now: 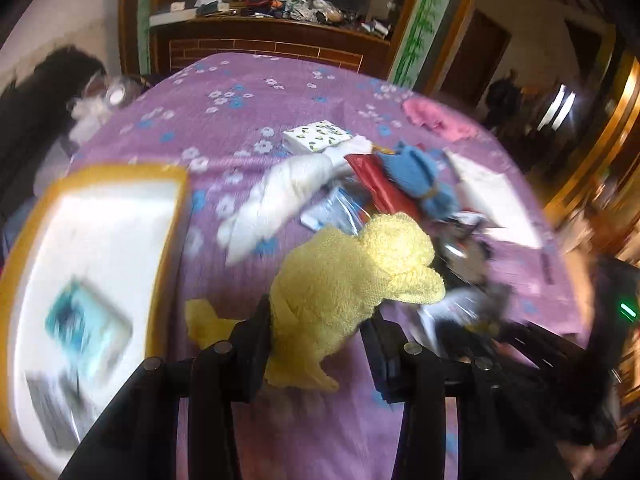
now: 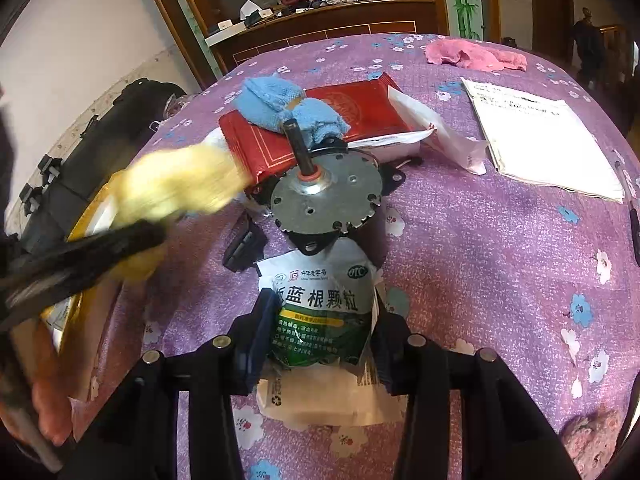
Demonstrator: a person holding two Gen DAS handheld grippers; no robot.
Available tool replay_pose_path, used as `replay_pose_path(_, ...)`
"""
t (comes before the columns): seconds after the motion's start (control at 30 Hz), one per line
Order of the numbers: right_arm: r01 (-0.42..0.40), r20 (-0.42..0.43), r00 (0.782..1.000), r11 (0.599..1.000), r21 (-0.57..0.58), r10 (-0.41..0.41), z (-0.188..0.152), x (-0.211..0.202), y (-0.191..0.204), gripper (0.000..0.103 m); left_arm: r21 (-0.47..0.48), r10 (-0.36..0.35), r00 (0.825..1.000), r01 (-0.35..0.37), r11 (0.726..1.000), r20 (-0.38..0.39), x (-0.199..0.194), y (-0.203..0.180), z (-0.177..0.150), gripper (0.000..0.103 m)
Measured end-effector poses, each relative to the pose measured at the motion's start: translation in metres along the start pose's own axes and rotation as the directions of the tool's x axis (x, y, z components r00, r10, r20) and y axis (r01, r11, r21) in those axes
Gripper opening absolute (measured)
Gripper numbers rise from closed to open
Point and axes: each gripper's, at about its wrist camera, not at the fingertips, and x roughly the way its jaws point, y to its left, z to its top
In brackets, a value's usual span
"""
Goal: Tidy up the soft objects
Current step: 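Carry the yellow towel and green-printed sachet into the foam box and release both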
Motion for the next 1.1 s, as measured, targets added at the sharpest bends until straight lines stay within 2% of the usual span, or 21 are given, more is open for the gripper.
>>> replay_pose_path(0.13,-0.052,0.007,0.999,0.998,-0.017,0.052,-0.001,-0.006,0.002,0.042,-0.051,-0.03,0.999,0.032,0.998,0.039,-0.037,0.004,-0.03,0.044)
replay_pose_path(0.2,-0.104,-0.017,0.994,0.994,-0.026,0.104,-0.003,-0.004,0.003,0.042,-0.072,-0.037,0.998,0.041,0.997,0.052,-0.05,0.009,-0.041,0.044)
replay_pose_path(0.27,-0.124,-0.037,0.992,0.992,-0.023,0.124,-0.006,-0.002,0.003,0.042,-0.088,0.001,0.997,0.006,0.996,0.076,-0.064,0.015,-0.053,0.044)
replay_pose_path(0.33,-0.133,-0.019,0.991,0.991,-0.024,0.133,-0.008,-0.005,0.003,0.042,-0.129,0.007,0.995,0.005,0.992,0.095,-0.078,0.029,-0.061,0.044)
replay_pose_path(0.47,-0.236,0.052,0.97,0.97,-0.05,0.239,-0.007,-0.021,0.009,0.042,-0.197,-0.028,0.991,0.053,0.979,0.127,-0.102,0.053,-0.071,0.044)
replay_pose_path(0.6,-0.22,0.043,0.974,0.973,-0.067,0.224,-0.01,-0.016,0.018,0.042,-0.222,-0.03,0.988,0.064,0.973,0.154,-0.122,0.067,-0.075,0.044)
replay_pose_path(0.7,-0.219,0.042,0.974,0.973,-0.071,0.222,-0.012,-0.02,0.025,0.042,-0.245,0.017,0.984,0.028,0.969,0.178,-0.145,0.085,-0.075,0.044)
replay_pose_path(0.83,-0.303,0.025,0.951,0.945,-0.126,0.309,-0.012,-0.032,0.065,0.043,-0.291,0.081,0.976,-0.018,0.957,0.204,-0.167,0.119,-0.072,0.044)
replay_pose_path(0.9,-0.335,-0.002,0.941,0.927,-0.171,0.34,-0.008,-0.033,0.098,0.043,-0.319,0.122,0.974,-0.055,0.946,0.193,-0.166,0.137,-0.069,0.044)
replay_pose_path(1.0,-0.362,-0.042,0.931,0.902,-0.236,0.363,0.001,-0.025,0.148,0.043,-0.355,0.104,0.98,-0.039,0.934,0.168,-0.153,0.161,-0.066,0.044)
replay_pose_path(1.1,-0.35,-0.078,0.936,0.894,-0.281,0.342,0.014,-0.004,0.188,0.043,-0.378,0.103,0.986,-0.047,0.924,0.13,-0.132,0.177,-0.062,0.044)
